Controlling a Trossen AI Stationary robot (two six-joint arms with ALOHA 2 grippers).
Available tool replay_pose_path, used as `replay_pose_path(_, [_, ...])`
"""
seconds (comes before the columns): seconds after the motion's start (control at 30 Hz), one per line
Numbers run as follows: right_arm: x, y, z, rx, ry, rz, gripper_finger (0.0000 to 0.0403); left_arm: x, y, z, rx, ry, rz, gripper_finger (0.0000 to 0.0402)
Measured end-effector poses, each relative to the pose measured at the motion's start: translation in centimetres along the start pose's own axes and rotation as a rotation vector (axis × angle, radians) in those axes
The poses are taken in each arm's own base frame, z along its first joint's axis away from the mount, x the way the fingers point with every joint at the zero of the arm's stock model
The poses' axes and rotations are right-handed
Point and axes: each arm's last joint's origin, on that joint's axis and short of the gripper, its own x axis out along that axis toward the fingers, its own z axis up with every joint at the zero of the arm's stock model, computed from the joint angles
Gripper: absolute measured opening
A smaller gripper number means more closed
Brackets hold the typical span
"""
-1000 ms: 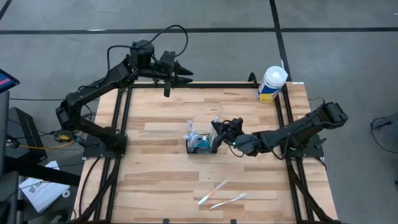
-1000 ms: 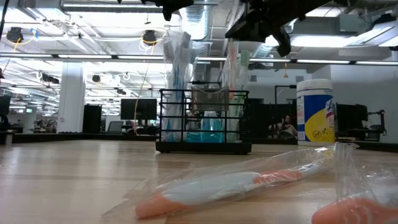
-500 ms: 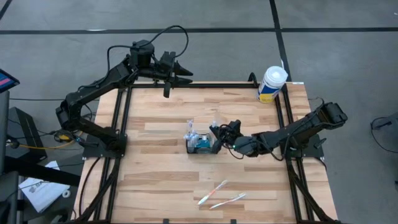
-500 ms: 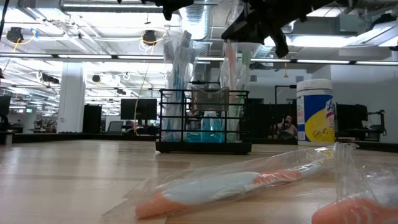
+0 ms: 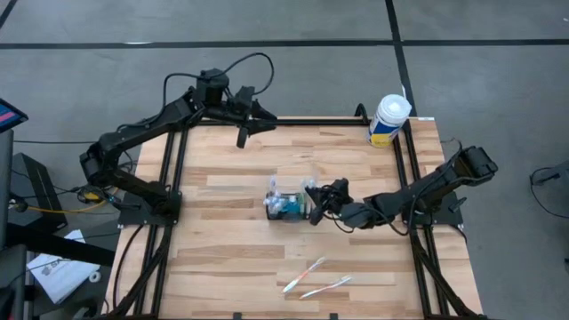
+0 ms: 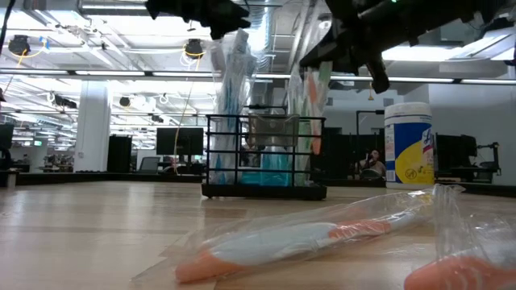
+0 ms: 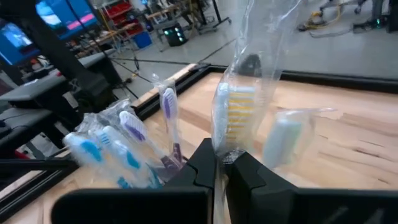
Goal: Pick & Place toothbrushing station
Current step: Put the orange toothbrush into the black wire organizer
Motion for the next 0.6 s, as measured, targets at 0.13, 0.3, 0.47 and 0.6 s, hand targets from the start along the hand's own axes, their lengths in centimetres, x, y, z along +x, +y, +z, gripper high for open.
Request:
replay_pose_path(0.13, [-0.1, -0.3, -0.2, -0.024, -0.009, 0.007, 0.0004, 0.3, 0.1, -0.6, 0.01, -0.009, 0.002, 0.0142])
replay_pose_path(0.3, [0.2, -0.2, 0.3, -0.115, -0.062, 0.016, 0.0004, 0.5, 0.2, -0.9, 0.027, -0.039, 0.009, 0.0142])
replay_pose_path(0.47, [1.3, -0.4, 1.9, -0.144, -0.126, 0.039, 0.0004, 0.5, 0.2, -0.8, 0.013, -0.044, 0.01, 0.0142])
replay_pose_path(0.6, [2.0, -0.6, 3.2, -0.162, -0.171, 0.08, 0.0004, 0.5, 0.2, -0.8, 0.008, -0.045, 0.01, 0.0142])
